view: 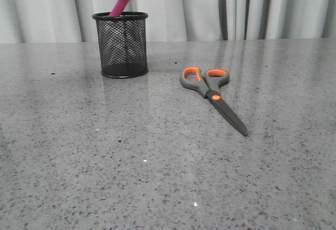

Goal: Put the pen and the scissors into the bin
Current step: 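Carry the marker over the mesh cup and drop it in, then move the right gripper down over the scissors handles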

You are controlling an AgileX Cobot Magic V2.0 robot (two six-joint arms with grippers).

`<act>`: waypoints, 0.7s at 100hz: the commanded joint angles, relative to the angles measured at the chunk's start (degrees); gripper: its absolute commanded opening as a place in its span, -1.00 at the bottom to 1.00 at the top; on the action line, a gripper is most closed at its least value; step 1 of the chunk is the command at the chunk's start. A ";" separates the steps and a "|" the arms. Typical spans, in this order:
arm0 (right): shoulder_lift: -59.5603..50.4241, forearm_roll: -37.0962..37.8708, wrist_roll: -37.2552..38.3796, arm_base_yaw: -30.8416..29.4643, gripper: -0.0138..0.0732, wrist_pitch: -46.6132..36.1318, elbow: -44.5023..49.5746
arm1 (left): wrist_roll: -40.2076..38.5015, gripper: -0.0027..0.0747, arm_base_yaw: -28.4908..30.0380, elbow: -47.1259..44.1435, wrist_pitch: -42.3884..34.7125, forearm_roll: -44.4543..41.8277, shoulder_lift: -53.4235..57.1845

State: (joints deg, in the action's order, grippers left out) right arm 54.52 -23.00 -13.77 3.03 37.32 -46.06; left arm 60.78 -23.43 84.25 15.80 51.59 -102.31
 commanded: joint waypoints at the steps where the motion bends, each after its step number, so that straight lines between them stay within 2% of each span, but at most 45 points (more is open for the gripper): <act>1: -0.41 -0.50 -0.62 -0.10 0.05 -2.94 -2.24 | 0.37 -0.49 -0.36 1.86 -0.59 1.38 2.39; 7: -0.41 -0.50 -0.62 -0.10 0.05 -2.83 -2.24 | 0.37 -0.17 -0.36 1.86 -0.33 1.63 2.39; 16: -0.41 -0.50 -0.62 -0.10 0.05 -2.75 -2.24 | 0.37 0.02 -0.36 1.86 -0.46 3.54 2.49; 51: -0.41 -0.50 -0.62 -0.10 0.05 -3.03 -2.24 | 0.37 0.02 3.78 1.86 0.79 1.21 11.35; 61: -0.41 -0.50 -0.62 -0.10 0.05 -2.81 -2.24 | 0.37 0.02 6.99 1.86 4.52 1.11 15.25; 70: -0.41 -0.79 -0.62 -0.10 0.05 -1.17 -2.24 | 0.37 0.01 11.02 1.86 12.77 1.11 18.83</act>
State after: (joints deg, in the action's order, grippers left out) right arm 54.52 -23.00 -13.77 3.03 37.60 -46.06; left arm 61.05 -15.27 84.25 23.78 51.64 -88.97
